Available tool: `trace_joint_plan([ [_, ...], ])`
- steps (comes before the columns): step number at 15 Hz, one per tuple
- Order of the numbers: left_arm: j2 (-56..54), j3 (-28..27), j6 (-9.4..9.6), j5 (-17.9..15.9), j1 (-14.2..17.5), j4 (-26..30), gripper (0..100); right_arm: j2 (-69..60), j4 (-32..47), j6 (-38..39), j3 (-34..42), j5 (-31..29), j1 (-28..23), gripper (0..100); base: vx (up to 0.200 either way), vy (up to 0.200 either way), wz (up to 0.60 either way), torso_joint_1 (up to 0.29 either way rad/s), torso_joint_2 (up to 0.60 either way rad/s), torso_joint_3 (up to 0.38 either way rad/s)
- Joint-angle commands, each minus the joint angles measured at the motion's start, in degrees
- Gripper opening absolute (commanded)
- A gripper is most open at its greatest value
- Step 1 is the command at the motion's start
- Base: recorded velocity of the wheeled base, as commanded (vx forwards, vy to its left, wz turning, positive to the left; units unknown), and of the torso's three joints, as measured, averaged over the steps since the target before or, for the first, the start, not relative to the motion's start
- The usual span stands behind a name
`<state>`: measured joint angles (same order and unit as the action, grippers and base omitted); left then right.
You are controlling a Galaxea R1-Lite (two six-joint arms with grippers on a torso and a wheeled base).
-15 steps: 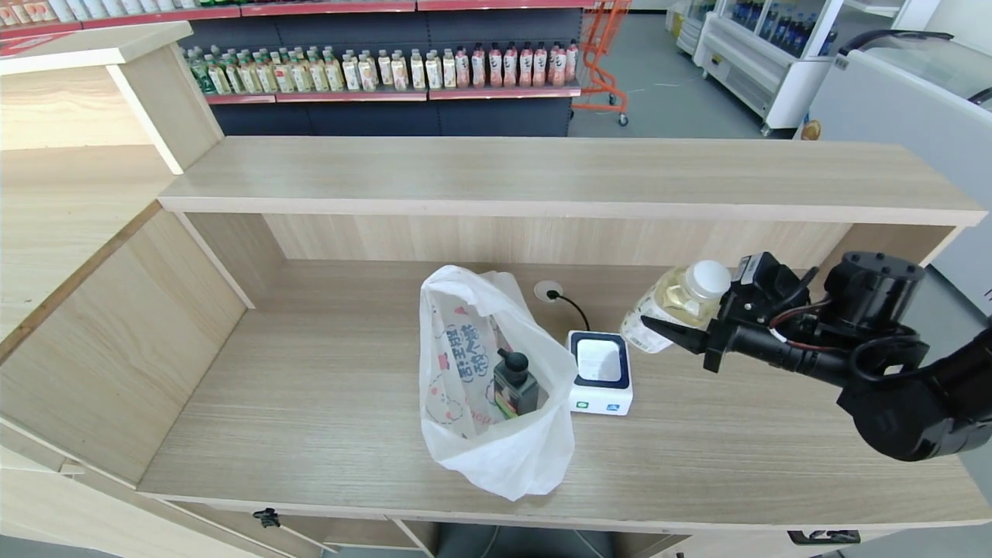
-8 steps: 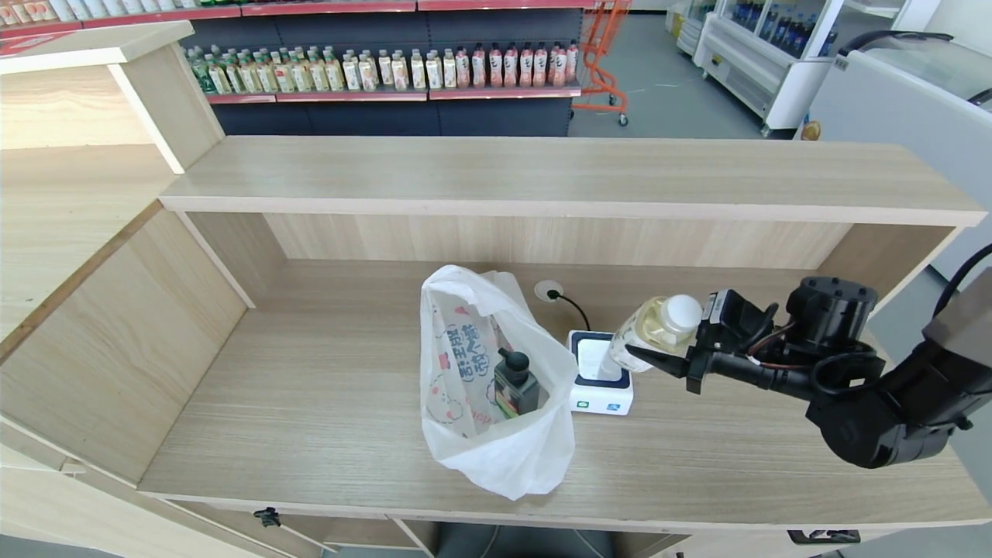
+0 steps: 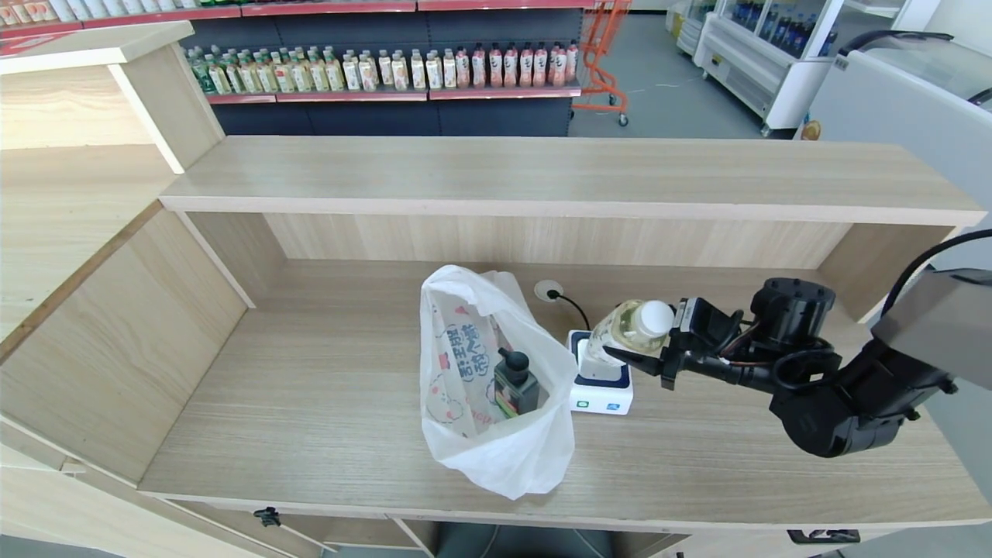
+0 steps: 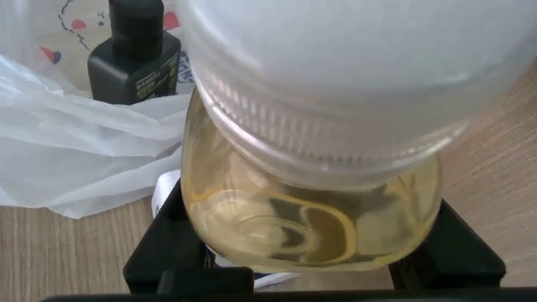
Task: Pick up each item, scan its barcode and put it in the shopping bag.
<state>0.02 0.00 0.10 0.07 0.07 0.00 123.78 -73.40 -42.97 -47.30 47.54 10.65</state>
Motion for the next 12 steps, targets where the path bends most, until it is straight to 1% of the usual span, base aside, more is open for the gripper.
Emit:
trace_joint_plan([
  [1, 0.0, 0.0, -0.01, 0.0, 0.0, 0.0, 100, 3.0, 0.1, 0.0, -2.9, -0.1, 0.4, 0, 0.000, 0.000, 0.00, 0.000, 0.00, 0.000],
  [7, 0.0, 0.0, -0.01, 0.0, 0.0, 0.0, 100, 5.3, 0.1, -1.9, -4.5, -0.1, 0.3, 0, 0.000, 0.000, 0.00, 0.000, 0.00, 0.000],
  [10, 0.0, 0.0, -0.01, 0.0, 0.0, 0.0, 100, 4.0, 0.3, -1.6, -4.5, 0.0, 0.4, 0, 0.000, 0.000, 0.00, 0.000, 0.00, 0.000],
  [11, 0.0, 0.0, -0.01, 0.0, 0.0, 0.0, 100, 3.1, 0.5, -1.2, -4.4, 0.0, 0.4, 0, 0.000, 0.000, 0.00, 0.000, 0.00, 0.000],
  [12, 0.0, 0.0, -0.01, 0.0, 0.0, 0.0, 100, -0.3, 0.5, 3.2, -3.9, -0.1, 0.3, 0, 0.000, 0.000, 0.00, 0.000, 0.00, 0.000],
])
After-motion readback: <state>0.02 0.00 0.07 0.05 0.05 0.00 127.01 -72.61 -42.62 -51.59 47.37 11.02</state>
